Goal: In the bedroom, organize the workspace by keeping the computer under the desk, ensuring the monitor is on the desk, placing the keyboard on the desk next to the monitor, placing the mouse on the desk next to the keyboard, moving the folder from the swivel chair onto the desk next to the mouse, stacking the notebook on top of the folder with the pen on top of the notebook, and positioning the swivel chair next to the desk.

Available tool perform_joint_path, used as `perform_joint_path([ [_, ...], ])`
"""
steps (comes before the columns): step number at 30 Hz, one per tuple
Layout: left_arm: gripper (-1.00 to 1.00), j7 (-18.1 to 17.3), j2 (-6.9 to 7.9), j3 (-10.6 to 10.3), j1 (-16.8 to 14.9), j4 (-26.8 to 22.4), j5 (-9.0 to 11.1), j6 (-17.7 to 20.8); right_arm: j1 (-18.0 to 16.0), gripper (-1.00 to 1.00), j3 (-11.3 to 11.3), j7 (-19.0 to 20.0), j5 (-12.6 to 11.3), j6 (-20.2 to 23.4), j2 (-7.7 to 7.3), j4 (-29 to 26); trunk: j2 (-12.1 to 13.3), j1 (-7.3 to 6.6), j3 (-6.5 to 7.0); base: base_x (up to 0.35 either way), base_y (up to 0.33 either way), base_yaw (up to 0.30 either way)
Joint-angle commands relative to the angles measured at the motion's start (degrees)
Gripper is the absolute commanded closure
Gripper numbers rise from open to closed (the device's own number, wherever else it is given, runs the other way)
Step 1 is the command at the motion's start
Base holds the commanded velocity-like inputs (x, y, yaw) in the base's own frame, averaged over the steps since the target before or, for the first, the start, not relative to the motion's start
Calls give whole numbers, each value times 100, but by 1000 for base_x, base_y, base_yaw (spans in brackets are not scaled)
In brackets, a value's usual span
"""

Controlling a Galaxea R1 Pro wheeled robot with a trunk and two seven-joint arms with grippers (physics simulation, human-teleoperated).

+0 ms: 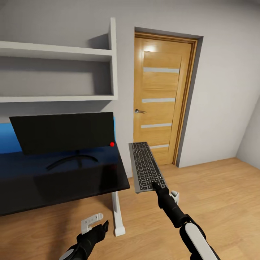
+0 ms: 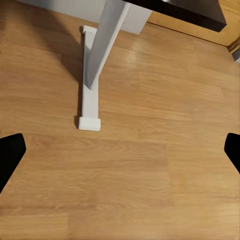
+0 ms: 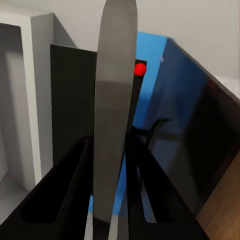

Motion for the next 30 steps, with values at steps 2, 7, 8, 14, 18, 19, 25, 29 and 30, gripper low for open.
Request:
perform_joint_path([
  [2,-100,38,3,-11,-7,-7,23,12,-4,100,3,27,-61,8,-3,-1,-4,0,-6,0,302,0],
  [7,-100,37,2,-11,-7,-7,21,12,-4,100,3,16,-61,5,1,0,-4,0,-6,0,296,0],
  [8,-100,37,2,-11,-7,-7,21,12,-4,100,3,14,-61,3,3,3,-4,0,-6,0,275,0],
  [14,-100,39,-3,-11,-7,-7,26,12,-4,100,5,10,-61,-16,6,7,-4,0,-6,28,217,0],
  [18,-100,37,-3,-11,-7,0,28,14,-4,100,8,9,-55,-20,6,12,-4,0,-6,13,39,-97],
  [19,-100,37,-3,-11,-7,1,28,15,-4,100,9,9,-54,-21,6,13,-4,0,-6,3,9,-219],
  [25,-100,37,-4,-11,-7,2,29,20,-4,100,23,14,-52,-7,5,27,-4,0,-6,1,3,-166],
  [29,-100,37,-4,-11,-7,2,29,21,-4,100,28,10,-59,7,6,18,-4,0,-6,0,0,-21],
  [30,-100,37,-4,-11,-7,2,29,21,-4,100,32,10,-60,8,10,17,-4,0,-6,0,0,-6],
])
